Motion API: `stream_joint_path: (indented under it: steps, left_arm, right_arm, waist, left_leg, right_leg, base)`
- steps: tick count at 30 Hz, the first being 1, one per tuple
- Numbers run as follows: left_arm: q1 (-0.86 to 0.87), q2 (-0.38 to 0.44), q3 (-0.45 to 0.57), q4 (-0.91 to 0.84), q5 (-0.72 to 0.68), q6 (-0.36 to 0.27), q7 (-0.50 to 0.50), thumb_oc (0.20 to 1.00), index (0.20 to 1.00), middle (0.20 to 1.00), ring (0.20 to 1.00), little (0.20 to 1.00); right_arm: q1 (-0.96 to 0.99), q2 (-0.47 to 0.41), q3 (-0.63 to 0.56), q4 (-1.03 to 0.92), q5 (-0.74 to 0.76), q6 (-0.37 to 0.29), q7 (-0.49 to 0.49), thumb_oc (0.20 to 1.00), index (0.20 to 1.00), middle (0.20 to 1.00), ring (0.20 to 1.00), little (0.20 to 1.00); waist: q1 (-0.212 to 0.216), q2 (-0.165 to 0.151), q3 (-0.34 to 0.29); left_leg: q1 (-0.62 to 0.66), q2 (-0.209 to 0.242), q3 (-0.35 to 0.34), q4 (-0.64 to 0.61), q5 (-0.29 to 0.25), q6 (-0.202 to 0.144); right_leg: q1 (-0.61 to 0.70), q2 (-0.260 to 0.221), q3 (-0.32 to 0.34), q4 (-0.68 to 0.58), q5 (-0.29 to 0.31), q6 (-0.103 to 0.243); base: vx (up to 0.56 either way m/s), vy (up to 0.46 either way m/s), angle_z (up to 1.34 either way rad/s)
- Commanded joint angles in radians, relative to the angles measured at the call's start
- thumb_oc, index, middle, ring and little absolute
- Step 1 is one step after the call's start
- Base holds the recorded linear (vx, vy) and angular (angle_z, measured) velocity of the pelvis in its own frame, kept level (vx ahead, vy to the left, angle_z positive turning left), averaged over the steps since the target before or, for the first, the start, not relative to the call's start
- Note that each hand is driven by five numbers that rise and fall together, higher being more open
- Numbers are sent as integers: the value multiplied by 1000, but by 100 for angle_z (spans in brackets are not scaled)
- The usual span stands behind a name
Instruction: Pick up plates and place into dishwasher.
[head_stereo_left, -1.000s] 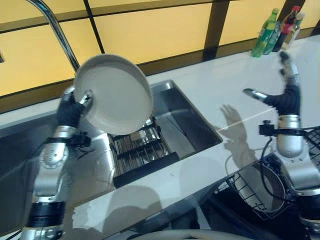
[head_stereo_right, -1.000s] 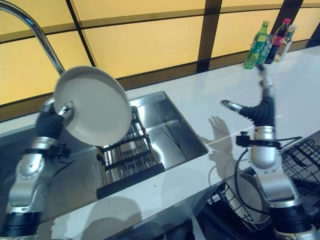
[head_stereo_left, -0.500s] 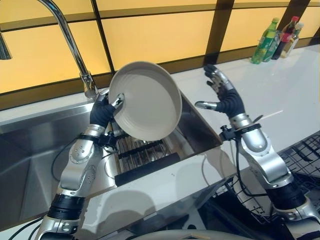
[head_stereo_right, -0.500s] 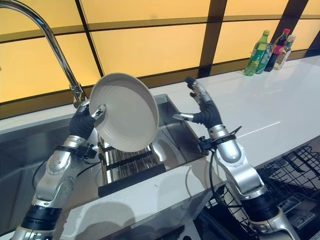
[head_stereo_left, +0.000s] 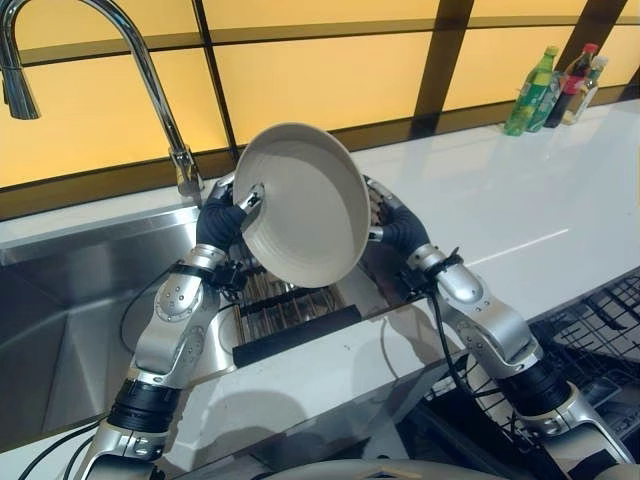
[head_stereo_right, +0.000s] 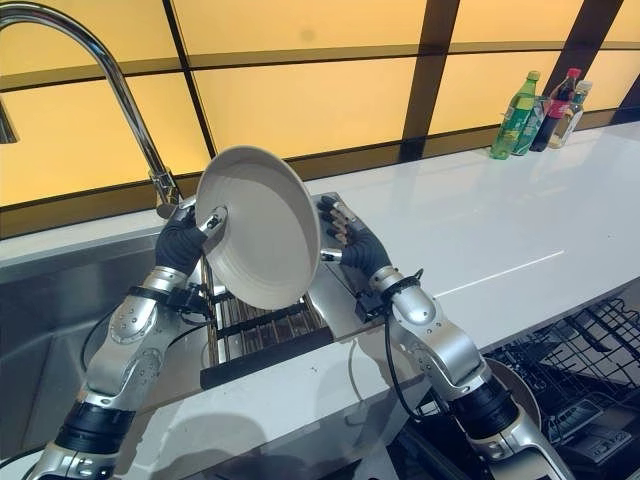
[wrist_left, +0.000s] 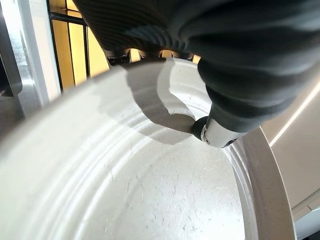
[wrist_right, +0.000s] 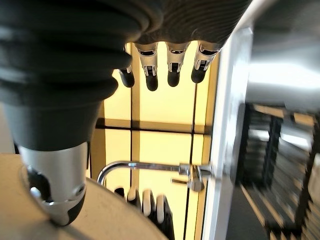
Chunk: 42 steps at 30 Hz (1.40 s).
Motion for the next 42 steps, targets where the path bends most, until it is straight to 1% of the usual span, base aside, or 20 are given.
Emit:
stream_joint_path:
  steps: [1, 3, 5, 9, 11, 13, 16, 18, 21, 22, 27, 29, 34, 36, 42]
  left_arm:
    - [-140, 19, -86, 13, 15, -72, -7, 200, 200, 200, 200, 200]
    - [-146, 19, -93, 15, 35, -79, -6, 200, 200, 200, 200, 200]
    - [-149, 21, -101, 16, 42, -78, -8, 200, 200, 200, 200, 200]
    - [-148, 27, -96, 23, 39, -79, 11, 200, 200, 200, 200, 200]
    - [-140, 30, -81, 19, 31, -76, 18, 200, 200, 200, 200, 200]
    - [-128, 28, -69, 14, 31, -75, 26, 200, 200, 200, 200, 200]
    - [-121, 19, -62, 18, 37, -76, 37, 200, 200, 200, 200, 200]
    - [-122, 14, -60, 20, 43, -72, 42, 200, 200, 200, 200, 200]
    - [-126, 17, -54, 25, 43, -64, 53, 200, 200, 200, 200, 200]
    - [-126, 18, -51, 29, 48, -64, 55, 200, 200, 200, 200, 200]
    - [-121, 47, -14, 39, 114, -67, 84, 200, 200, 200, 200, 200]
    - [-127, 62, -3, 59, 119, -70, 100, 200, 200, 200, 200, 200]
    - [-155, 100, 22, 132, 162, -103, 170, 200, 200, 200, 200, 200]
    - [-164, 107, 30, 152, 182, -113, 190, 200, 200, 200, 200, 200]
    - [-199, 108, 10, 192, 244, -139, 222, 200, 200, 200, 200, 200]
  right_arm:
    - [-106, 40, 37, -3, 91, 19, 49, 1000, 1000, 1000, 1000, 1000]
    - [-112, 46, 57, 6, 128, 35, 76, 1000, 1000, 1000, 1000, 1000]
    - [-116, 53, 70, 10, 119, 32, 76, 1000, 1000, 1000, 1000, 1000]
    - [-126, 54, 51, 24, 86, -18, -16, 1000, 1000, 1000, 1000, 1000]
    - [-128, 51, 27, 12, 51, -22, -58, 1000, 1000, 1000, 1000, 1000]
    - [-125, 46, 2, -4, 54, -32, -83, 1000, 1000, 1000, 1000, 1000]
    - [-130, 40, -40, -22, -25, -94, -175, 1000, 1000, 1000, 1000, 1000]
    - [-144, 42, -73, -32, -36, -118, -227, 1000, 1000, 1000, 1000, 1000]
    - [-167, 29, -120, -51, -92, -160, -307, 1000, 1000, 1000, 1000, 1000]
    - [-170, 25, -132, -53, -92, -169, -320, 1000, 1000, 1000, 1000, 1000]
    - [-147, -8, -201, -64, -116, -224, -355, 1000, 1000, 1000, 1000, 1000]
    - [-145, -21, -222, -59, -112, -239, -367, 1000, 1000, 1000, 1000, 1000]
    - [-145, -44, -263, -38, -87, -264, -392, 1000, 1000, 1000, 1000, 1000]
    - [-141, -45, -270, -39, -73, -257, -374, 1000, 1000, 1000, 1000, 1000]
    - [-151, -35, -230, -33, -51, -196, -293, 1000, 1000, 1000, 1000, 1000]
  waist:
    - [29, -23, -49]
    - [31, -25, -49]
    - [33, -27, -50]
    - [32, -29, -51]
    - [30, -27, -51]
    - [27, -24, -50]
    - [23, -20, -47]
    - [22, -17, -45]
    - [21, -13, -44]
    - [20, -12, -44]
    - [15, -10, -49]
    - [11, -9, -50]
    - [-2, -8, -55]
    - [-7, -6, -57]
    - [-14, -7, -58]
  left_leg:
    - [-98, -19, -12, -10, 55, 12]
    - [-98, -18, -9, -10, 56, 11]
    - [-97, -16, -6, -9, 57, 11]
    - [-94, -13, -2, -9, 56, 8]
    - [-94, -12, 0, -9, 56, 8]
    - [-93, -10, 3, -8, 56, 8]
    - [-94, -9, 6, -4, 55, 9]
    - [-94, -8, 5, -4, 53, 9]
    - [-95, -9, 5, -2, 51, 11]
    - [-94, -9, 6, -1, 50, 10]
    - [-94, -8, 8, -3, 48, 9]
    - [-93, -7, 10, -3, 49, 8]
    - [-89, -5, 21, -3, 49, 6]
    - [-88, -4, 23, -3, 50, 6]
    - [-86, -4, 27, 0, 50, 6]
  right_leg:
    - [25, -41, -36, 136, -158, 48]
    - [27, -41, -37, 133, -158, 47]
    - [29, -41, -40, 133, -157, 46]
    - [33, -40, -39, 125, -153, 46]
    - [31, -39, -34, 125, -152, 46]
    - [30, -39, -30, 125, -151, 45]
    - [29, -39, -26, 127, -151, 43]
    - [28, -38, -26, 128, -151, 42]
    - [27, -39, -26, 129, -153, 42]
    - [27, -40, -26, 130, -153, 42]
    - [25, -42, -25, 128, -153, 45]
    - [27, -42, -23, 127, -153, 45]
    - [28, -42, -20, 126, -151, 44]
    - [27, -41, -17, 126, -151, 43]
    - [27, -41, -12, 127, -150, 41]
  base:
    - [0, 0, 0]
    - [0, 0, 0]
    - [10, -9, 4]
    - [0, 0, 0]
    - [0, 0, 0]
    - [1, 8, -4]
    - [1, 4, -1]
    - [0, 0, 0]
    - [0, 0, 0]
    - [0, 0, 0]
    - [0, 0, 0]
    - [0, 0, 0]
    - [1, -4, -2]
    - [4, -10, -9]
    - [3, -7, -5]
